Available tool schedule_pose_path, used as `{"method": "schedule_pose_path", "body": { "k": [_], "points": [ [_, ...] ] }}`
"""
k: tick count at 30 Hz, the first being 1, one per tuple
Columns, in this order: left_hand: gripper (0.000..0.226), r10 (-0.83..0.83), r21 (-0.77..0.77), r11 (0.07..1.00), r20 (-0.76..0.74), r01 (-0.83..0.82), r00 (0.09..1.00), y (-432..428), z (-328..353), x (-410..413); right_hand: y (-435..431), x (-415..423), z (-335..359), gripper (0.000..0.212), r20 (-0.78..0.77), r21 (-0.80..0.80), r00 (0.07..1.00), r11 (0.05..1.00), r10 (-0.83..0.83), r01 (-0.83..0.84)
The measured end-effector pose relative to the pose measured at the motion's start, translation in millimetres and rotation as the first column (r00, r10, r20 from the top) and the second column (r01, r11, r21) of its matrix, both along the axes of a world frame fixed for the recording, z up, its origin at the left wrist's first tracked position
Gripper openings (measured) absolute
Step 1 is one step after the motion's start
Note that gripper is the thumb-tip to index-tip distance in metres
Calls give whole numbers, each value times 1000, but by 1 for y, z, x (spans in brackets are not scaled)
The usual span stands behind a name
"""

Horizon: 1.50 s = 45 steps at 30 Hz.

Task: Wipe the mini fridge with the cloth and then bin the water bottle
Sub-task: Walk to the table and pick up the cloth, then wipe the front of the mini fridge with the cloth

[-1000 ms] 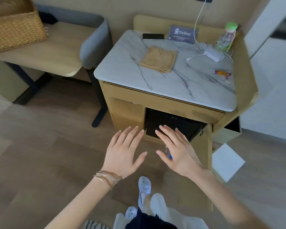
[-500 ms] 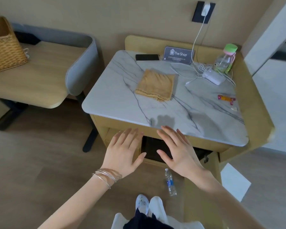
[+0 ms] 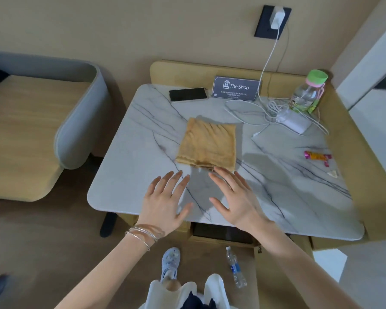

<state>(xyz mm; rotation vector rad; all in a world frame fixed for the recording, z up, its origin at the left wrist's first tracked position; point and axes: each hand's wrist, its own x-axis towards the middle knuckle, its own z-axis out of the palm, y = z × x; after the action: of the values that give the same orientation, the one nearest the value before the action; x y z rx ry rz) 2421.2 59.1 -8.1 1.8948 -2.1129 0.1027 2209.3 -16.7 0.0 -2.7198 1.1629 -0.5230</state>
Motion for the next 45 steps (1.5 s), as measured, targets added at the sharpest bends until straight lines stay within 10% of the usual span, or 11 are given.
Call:
{"method": "schedule_pose_path", "body": {
  "k": [19, 35, 45],
  "points": [
    [61, -210, 63, 973, -140, 220, 968, -154, -77, 74, -185, 92, -61, 79, -172, 152, 947, 943, -271, 297],
    [60, -386, 36, 919, -128, 393, 914, -57, -89, 55, -37, 43, -62, 61, -133, 56, 920, 924, -369, 378],
    [64, -209, 83, 973, -99, 217, 973, -5, -85, 29, -25, 31, -71, 57, -161, 35, 955, 965, -251, 260]
  ]
}}
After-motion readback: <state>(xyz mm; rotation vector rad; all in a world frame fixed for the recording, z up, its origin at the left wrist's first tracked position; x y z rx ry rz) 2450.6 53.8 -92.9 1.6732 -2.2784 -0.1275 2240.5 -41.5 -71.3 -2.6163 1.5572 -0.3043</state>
